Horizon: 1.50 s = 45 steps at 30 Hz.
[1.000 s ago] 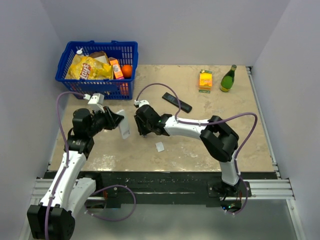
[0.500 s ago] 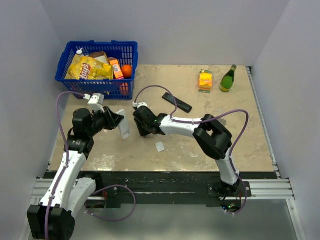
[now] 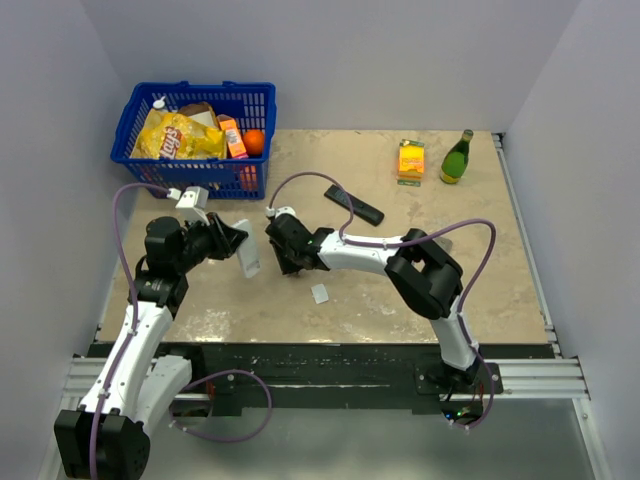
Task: Load the batteries into the remote control
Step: Pick up the battery from the center of the board, then load the battery into the remote control.
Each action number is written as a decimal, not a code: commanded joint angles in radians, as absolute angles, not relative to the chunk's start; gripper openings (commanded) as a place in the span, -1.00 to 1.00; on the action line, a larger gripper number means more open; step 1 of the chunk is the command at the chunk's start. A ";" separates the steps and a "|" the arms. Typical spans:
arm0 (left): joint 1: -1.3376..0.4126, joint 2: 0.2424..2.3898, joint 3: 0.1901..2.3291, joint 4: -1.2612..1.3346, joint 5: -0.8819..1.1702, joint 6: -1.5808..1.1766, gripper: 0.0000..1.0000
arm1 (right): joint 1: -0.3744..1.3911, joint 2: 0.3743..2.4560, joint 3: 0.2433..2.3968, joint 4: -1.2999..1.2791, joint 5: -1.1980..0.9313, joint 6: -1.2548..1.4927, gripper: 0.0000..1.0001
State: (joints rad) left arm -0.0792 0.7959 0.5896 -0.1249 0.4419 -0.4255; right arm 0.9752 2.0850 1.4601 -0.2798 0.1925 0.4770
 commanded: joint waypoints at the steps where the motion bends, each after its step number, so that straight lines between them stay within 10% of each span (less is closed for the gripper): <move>1: -0.081 0.782 0.627 -0.103 0.453 -0.413 -1.00 | 0.988 2.108 1.520 -0.299 0.210 0.462 -0.47; 27: -0.080 0.865 0.624 -0.015 0.600 -0.471 -1.00 | 0.996 1.656 1.194 -0.079 0.238 0.212 -1.00; 45: -0.089 1.101 0.676 0.294 1.075 -0.712 -1.00 | 1.022 1.281 0.902 0.337 -0.342 -0.170 -1.00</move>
